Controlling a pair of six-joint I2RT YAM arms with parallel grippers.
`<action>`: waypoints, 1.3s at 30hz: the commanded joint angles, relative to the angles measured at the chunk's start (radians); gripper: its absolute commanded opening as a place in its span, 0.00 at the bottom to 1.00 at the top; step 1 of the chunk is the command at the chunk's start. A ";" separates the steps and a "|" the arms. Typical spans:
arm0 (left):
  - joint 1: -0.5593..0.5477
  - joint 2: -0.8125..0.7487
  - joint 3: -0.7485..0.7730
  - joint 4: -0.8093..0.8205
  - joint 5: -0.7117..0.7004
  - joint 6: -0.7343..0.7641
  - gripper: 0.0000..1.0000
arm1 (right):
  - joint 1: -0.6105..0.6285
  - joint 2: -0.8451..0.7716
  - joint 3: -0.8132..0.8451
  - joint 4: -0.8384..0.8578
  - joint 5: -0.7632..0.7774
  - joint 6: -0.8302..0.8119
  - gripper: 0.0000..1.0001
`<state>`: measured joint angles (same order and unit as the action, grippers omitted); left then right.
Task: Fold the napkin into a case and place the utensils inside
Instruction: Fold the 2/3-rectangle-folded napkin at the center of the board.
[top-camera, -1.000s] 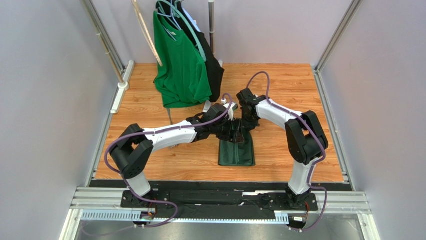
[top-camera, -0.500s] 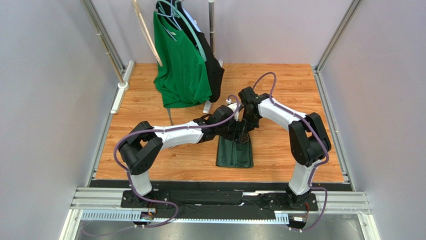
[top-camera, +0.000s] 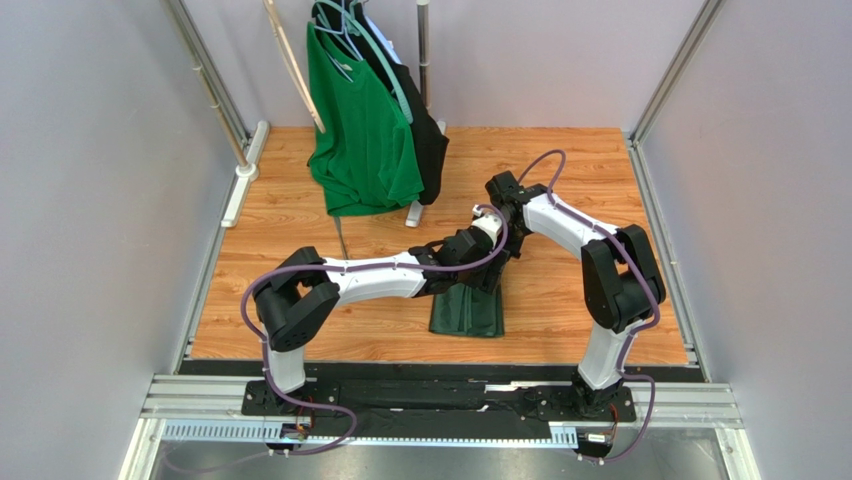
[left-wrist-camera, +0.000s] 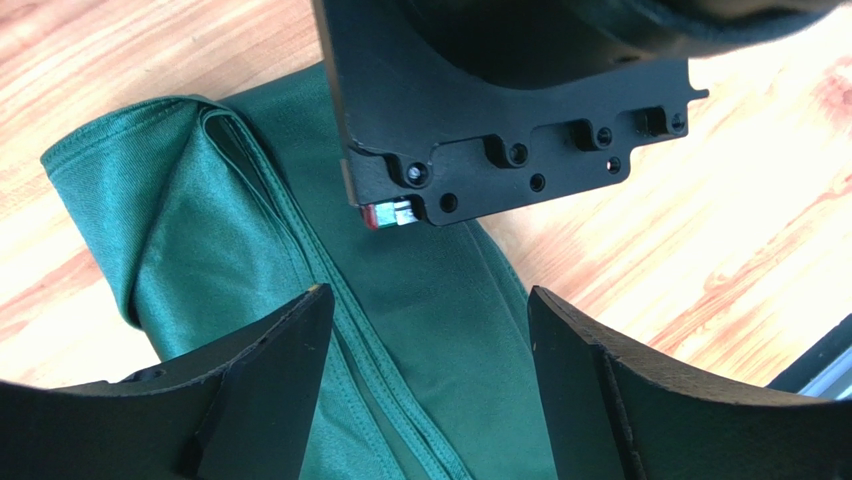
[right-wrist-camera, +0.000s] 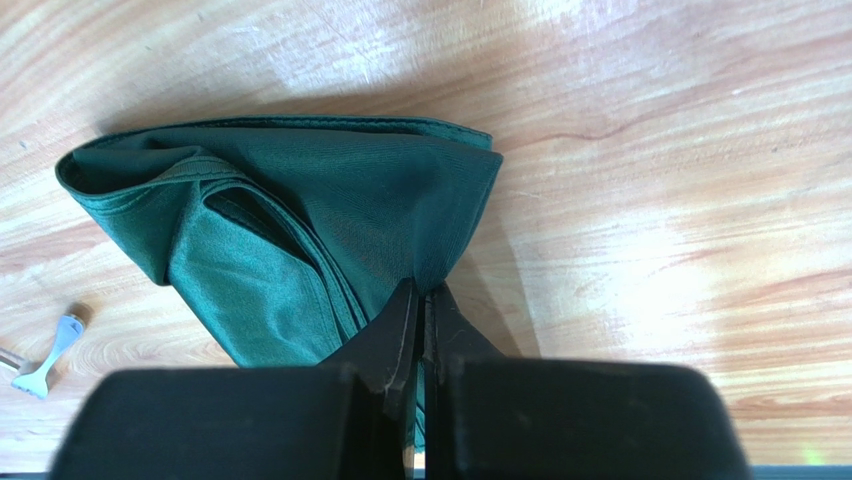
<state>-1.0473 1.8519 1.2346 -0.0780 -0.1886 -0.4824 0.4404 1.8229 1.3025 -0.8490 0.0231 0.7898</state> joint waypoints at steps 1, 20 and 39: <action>-0.022 -0.037 -0.023 0.070 0.003 0.022 0.78 | 0.008 -0.023 0.035 -0.025 -0.025 -0.012 0.00; -0.108 -0.019 -0.078 0.181 -0.100 0.179 0.83 | -0.072 -0.083 -0.057 -0.028 -0.100 0.153 0.00; -0.122 0.122 -0.009 0.218 -0.202 0.176 0.86 | -0.058 -0.111 -0.111 -0.036 -0.106 0.273 0.00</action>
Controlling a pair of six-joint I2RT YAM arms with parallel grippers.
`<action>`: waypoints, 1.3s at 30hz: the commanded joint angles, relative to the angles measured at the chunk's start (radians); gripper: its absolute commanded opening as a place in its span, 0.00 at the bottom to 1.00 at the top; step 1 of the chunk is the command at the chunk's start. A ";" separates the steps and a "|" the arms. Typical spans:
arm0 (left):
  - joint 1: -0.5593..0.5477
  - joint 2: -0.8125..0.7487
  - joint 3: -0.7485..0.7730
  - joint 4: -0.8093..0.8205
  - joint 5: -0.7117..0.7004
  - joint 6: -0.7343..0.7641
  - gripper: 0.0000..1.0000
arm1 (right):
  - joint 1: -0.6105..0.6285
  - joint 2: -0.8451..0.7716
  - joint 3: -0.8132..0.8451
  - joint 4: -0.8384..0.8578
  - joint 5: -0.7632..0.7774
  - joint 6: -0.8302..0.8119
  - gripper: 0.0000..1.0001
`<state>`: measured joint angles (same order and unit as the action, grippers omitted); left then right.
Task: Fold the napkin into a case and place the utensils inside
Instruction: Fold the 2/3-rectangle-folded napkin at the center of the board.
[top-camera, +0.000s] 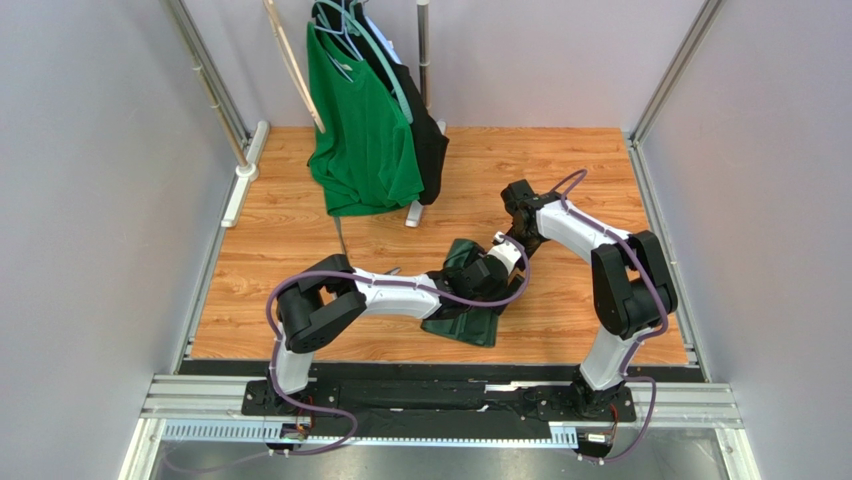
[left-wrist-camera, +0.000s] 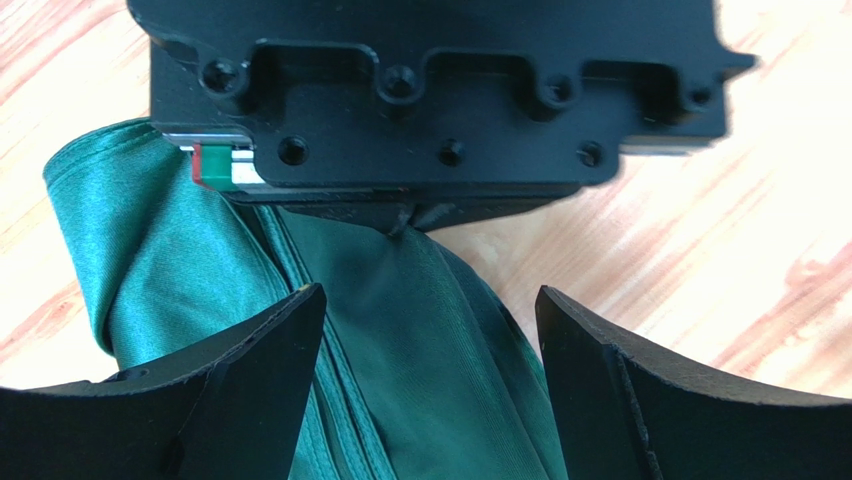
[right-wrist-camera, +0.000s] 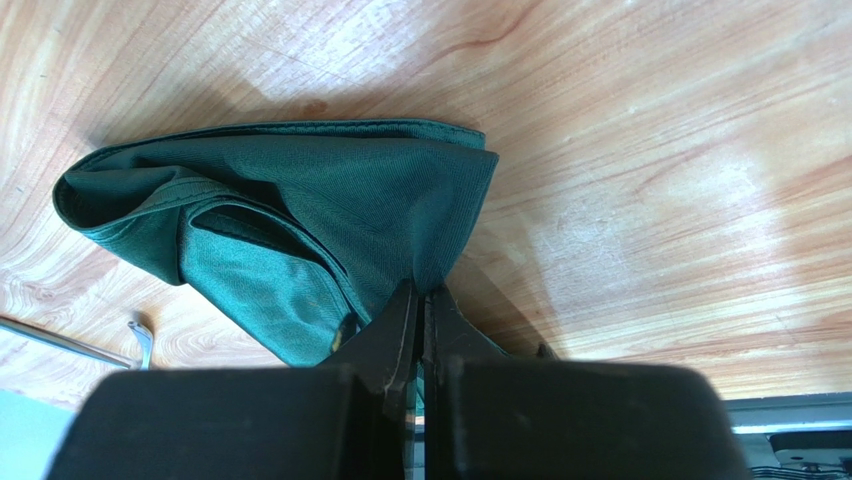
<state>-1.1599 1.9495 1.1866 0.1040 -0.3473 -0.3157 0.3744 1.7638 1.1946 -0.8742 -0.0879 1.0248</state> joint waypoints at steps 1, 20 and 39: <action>-0.009 0.031 0.044 0.031 -0.050 0.007 0.85 | 0.009 -0.056 -0.004 -0.009 0.005 0.044 0.00; 0.003 0.014 0.068 -0.052 -0.030 -0.036 0.05 | -0.112 -0.154 -0.164 0.230 -0.137 -0.101 0.30; 0.055 -0.011 0.097 -0.148 0.146 -0.174 0.00 | -0.252 -0.432 -0.765 1.081 -0.401 -0.052 0.81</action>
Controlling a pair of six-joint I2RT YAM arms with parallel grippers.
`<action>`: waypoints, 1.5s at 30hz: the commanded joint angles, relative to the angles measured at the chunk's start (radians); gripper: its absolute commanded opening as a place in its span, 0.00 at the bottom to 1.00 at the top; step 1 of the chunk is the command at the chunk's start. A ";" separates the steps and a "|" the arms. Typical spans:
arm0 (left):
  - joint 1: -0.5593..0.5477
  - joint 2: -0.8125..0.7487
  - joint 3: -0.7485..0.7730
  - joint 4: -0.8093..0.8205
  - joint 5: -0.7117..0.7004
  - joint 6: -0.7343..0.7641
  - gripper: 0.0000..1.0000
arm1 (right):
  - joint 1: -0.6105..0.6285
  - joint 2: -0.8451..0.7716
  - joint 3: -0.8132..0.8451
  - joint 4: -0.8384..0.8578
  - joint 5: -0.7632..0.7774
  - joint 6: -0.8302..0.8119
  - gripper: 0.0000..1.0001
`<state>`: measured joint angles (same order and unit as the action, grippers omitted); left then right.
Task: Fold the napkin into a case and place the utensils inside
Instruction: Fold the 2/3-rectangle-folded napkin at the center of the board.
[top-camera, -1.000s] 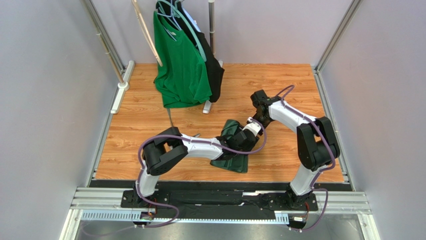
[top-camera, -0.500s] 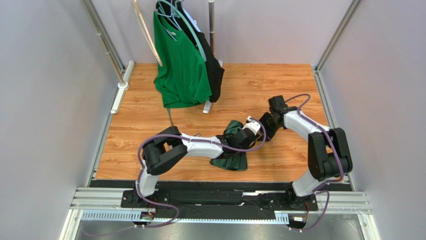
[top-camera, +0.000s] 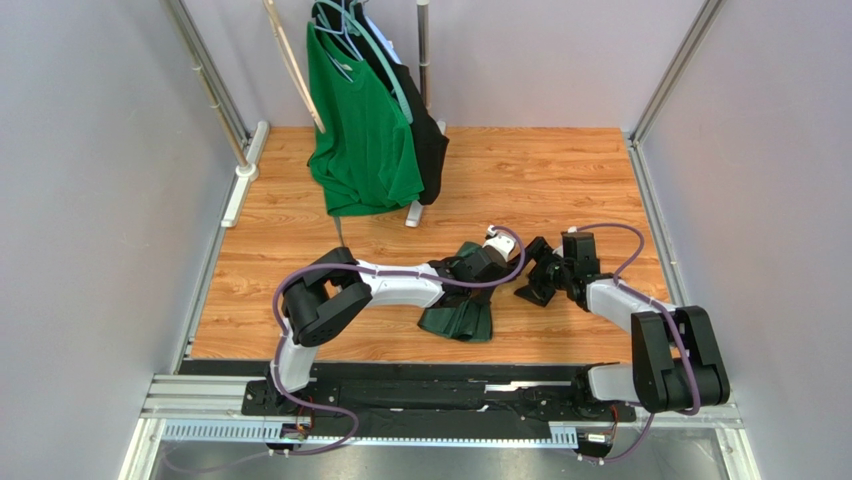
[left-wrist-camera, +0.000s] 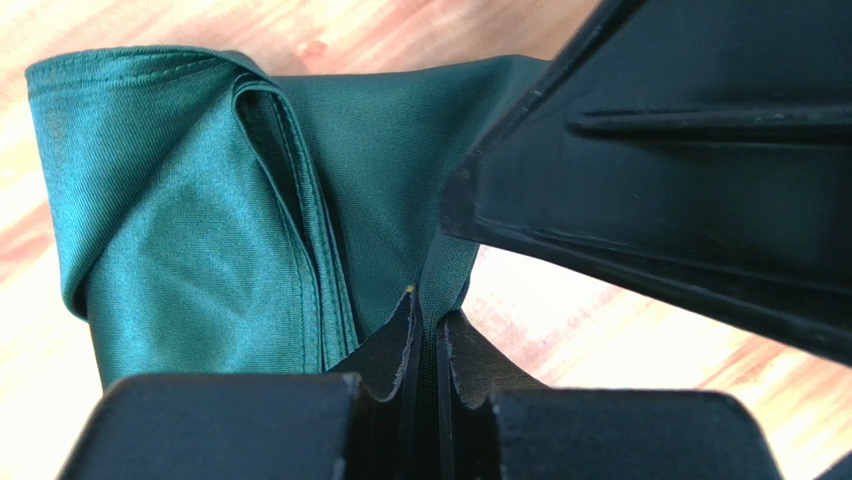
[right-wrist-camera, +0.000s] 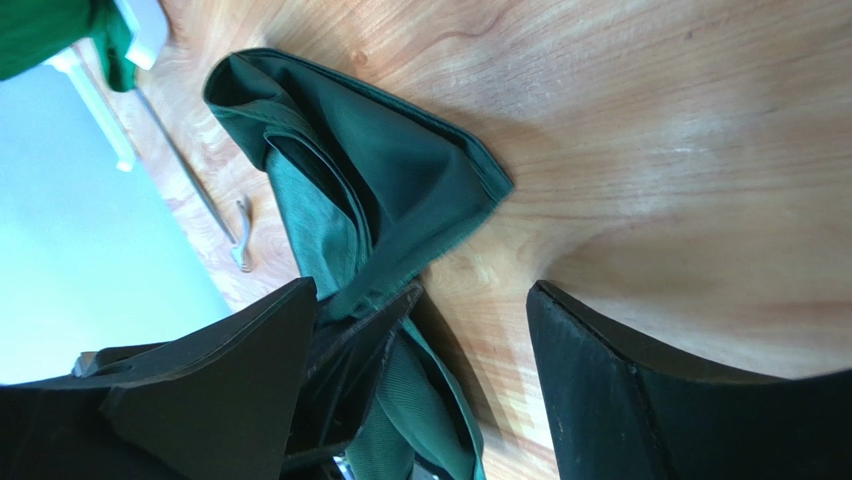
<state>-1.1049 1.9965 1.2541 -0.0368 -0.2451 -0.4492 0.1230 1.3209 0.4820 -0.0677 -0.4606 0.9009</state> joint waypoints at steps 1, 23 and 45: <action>0.000 -0.059 0.030 -0.005 0.047 -0.042 0.00 | 0.004 0.017 -0.066 0.307 -0.020 0.084 0.80; 0.004 -0.079 0.001 0.024 0.102 -0.051 0.08 | 0.176 0.090 -0.211 0.614 0.204 0.443 0.61; 0.124 -0.366 -0.157 -0.019 0.316 -0.098 0.47 | 0.147 0.144 -0.174 0.549 0.066 0.271 0.43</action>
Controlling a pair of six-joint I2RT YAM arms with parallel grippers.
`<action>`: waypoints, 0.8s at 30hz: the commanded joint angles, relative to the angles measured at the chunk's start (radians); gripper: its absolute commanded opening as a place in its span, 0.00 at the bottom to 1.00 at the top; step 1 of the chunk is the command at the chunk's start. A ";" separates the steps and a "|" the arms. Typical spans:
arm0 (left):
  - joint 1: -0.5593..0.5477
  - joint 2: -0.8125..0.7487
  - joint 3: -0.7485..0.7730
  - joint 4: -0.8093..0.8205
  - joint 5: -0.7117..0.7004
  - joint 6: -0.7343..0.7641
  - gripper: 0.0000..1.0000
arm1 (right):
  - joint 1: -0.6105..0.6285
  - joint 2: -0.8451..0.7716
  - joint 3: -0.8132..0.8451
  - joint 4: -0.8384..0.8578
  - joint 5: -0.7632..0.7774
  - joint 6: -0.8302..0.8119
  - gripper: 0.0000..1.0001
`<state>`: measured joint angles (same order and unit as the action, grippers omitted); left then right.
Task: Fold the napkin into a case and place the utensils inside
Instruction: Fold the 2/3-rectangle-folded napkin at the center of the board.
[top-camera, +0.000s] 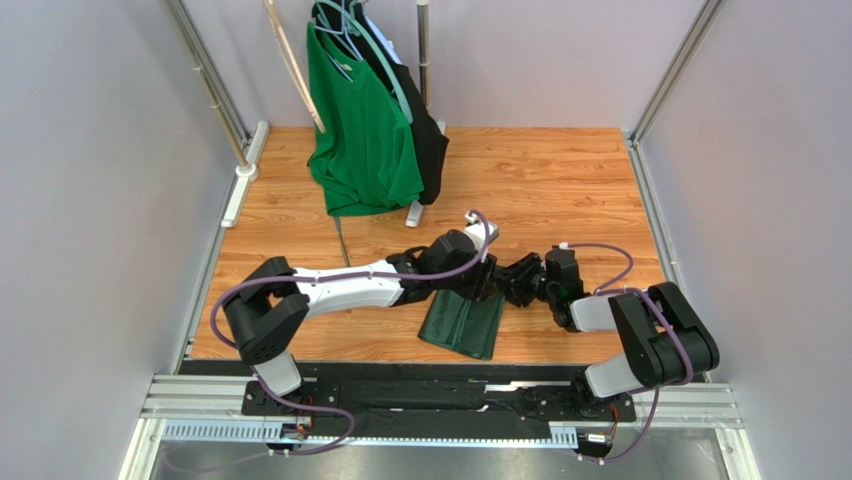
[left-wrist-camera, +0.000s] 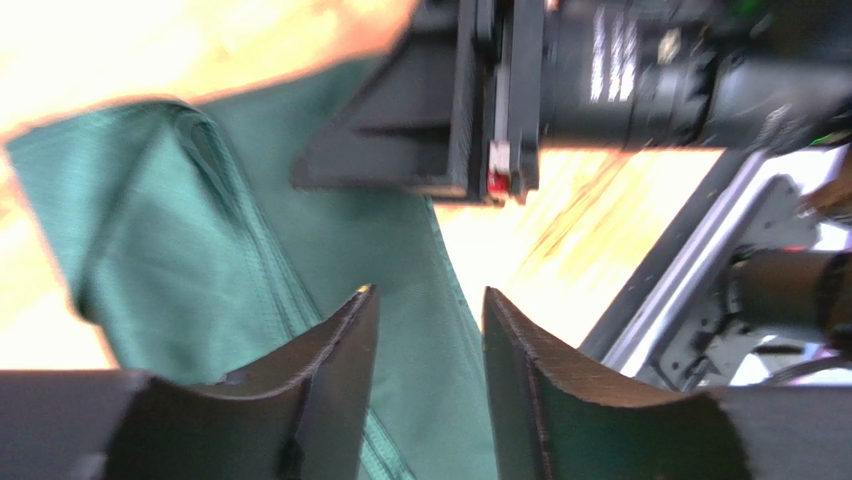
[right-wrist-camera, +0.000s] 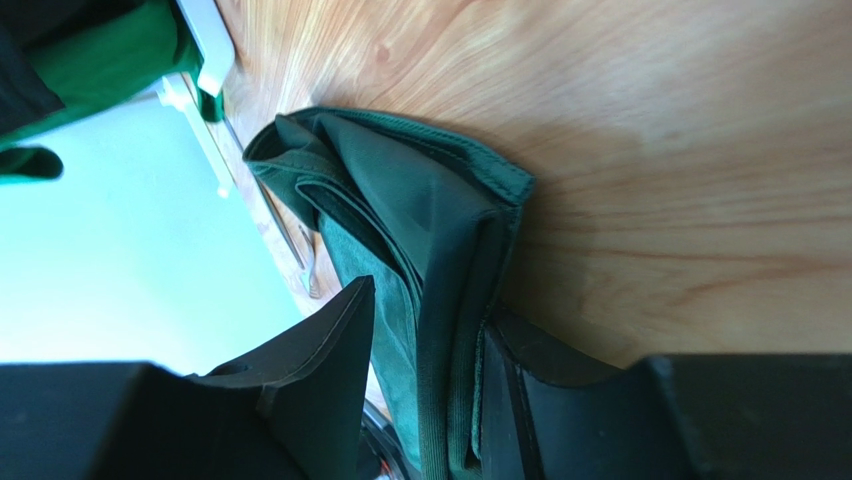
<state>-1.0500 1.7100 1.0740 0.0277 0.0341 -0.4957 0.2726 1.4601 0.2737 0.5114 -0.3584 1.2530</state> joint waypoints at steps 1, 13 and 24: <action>0.093 -0.072 0.038 -0.127 0.042 -0.070 0.38 | -0.004 0.003 0.033 -0.034 -0.042 -0.089 0.43; 0.219 0.123 0.101 -0.155 0.142 -0.066 0.06 | -0.012 -0.098 0.074 -0.229 0.004 -0.249 0.41; 0.217 0.201 0.090 -0.080 0.187 -0.101 0.05 | -0.007 -0.132 0.110 -0.307 0.004 -0.316 0.16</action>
<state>-0.8307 1.8927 1.1378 -0.1146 0.1852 -0.5705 0.2649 1.3460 0.3401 0.2264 -0.3676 0.9882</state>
